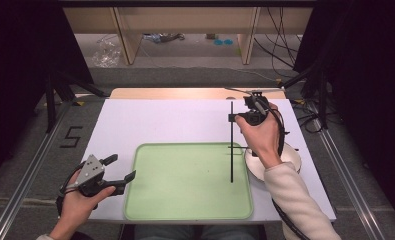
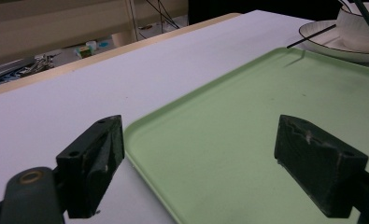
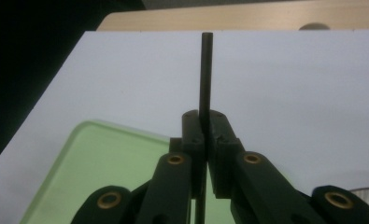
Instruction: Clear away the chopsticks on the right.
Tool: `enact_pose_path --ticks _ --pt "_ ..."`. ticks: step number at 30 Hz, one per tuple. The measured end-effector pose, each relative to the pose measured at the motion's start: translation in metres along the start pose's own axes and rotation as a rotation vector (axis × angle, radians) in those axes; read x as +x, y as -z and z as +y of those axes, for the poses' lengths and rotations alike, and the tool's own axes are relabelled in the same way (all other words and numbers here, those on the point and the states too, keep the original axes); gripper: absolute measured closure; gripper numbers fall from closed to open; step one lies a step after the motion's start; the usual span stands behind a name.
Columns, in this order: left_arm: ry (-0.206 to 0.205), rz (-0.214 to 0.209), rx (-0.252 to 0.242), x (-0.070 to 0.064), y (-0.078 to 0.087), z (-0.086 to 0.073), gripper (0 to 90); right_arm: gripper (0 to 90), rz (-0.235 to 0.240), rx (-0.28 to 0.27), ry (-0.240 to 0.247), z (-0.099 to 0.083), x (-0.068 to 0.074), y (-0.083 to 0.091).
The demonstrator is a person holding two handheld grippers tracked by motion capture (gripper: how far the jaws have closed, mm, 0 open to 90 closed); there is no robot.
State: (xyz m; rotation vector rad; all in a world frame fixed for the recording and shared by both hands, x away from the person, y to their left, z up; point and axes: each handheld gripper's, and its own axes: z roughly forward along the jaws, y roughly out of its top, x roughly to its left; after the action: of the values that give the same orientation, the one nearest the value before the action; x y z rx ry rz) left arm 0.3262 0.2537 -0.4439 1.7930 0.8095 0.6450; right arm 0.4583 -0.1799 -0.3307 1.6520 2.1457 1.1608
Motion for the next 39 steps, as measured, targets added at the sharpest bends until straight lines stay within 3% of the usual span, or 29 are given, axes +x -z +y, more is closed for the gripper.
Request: enact_pose_path --ticks 2,5,7,10,11,12,15,16,17,18,19,21,22,25,28,30,39 --pt "0.005 0.001 0.0 0.0 0.0 0.0 15.9 87.8 -0.012 0.036 -0.005 -0.003 0.001 -0.004" --pt "-0.001 -0.004 -0.004 0.001 0.0 0.0 15.9 87.8 -0.022 0.103 -0.058 -0.006 0.003 -0.009" --pt "-0.004 -0.007 -0.007 0.001 -0.001 0.0 15.9 87.8 -0.028 0.123 -0.068 -0.009 0.003 -0.012" --pt "0.007 -0.001 0.0 0.0 0.0 0.0 15.9 87.8 -0.048 0.206 -0.158 -0.009 0.009 -0.014" --pt "0.008 -0.001 0.0 0.0 -0.001 0.0 15.9 87.8 -0.049 0.195 -0.127 -0.011 0.006 -0.018" --pt "0.008 -0.001 0.001 0.0 -0.001 0.0 16.0 87.8 -0.053 0.233 -0.157 -0.012 0.006 -0.017" --pt "0.007 -0.003 -0.001 0.0 -0.001 0.0 15.9 87.8 -0.064 0.25 -0.162 -0.014 0.003 -0.023" --pt "0.007 -0.003 0.0 0.0 -0.001 0.0 15.9 87.8 -0.078 0.27 -0.206 -0.014 0.005 -0.024" --pt "0.009 -0.003 0.0 0.0 -0.001 0.0 15.9 87.8 -0.074 0.268 -0.159 -0.016 0.001 -0.025" --pt "0.008 -0.003 0.0 0.0 -0.001 0.0 15.9 87.8 -0.077 0.26 -0.162 -0.016 0.0 -0.028" --pt "0.008 -0.003 0.0 0.0 -0.001 0.0 16.0 87.8 -0.083 0.308 -0.201 -0.016 0.002 -0.027" --pt "0.009 -0.004 0.0 0.0 -0.001 0.0 16.0 87.8 -0.079 0.302 -0.177 -0.019 0.001 -0.033" --pt "-0.003 -0.006 0.0 0.001 -0.001 0.0 16.0 87.8 -0.087 0.309 -0.196 -0.02 0.002 -0.036" --pt "0.009 -0.005 0.001 0.0 -0.001 0.0 16.0 87.8 -0.099 0.353 -0.214 -0.025 0.005 -0.044" --pt "0.008 -0.003 0.002 0.0 -0.001 0.0 16.0 87.8 -0.104 0.375 -0.206 -0.029 0.006 -0.051" --pt "0.003 -0.008 0.004 0.001 -0.002 0.0 16.1 87.8 -0.093 0.383 -0.17 -0.031 0.003 -0.055" --pt "-0.003 -0.008 0.002 0.0 -0.002 0.0 16.1 87.8 -0.112 0.414 -0.185 -0.038 0.006 -0.069"
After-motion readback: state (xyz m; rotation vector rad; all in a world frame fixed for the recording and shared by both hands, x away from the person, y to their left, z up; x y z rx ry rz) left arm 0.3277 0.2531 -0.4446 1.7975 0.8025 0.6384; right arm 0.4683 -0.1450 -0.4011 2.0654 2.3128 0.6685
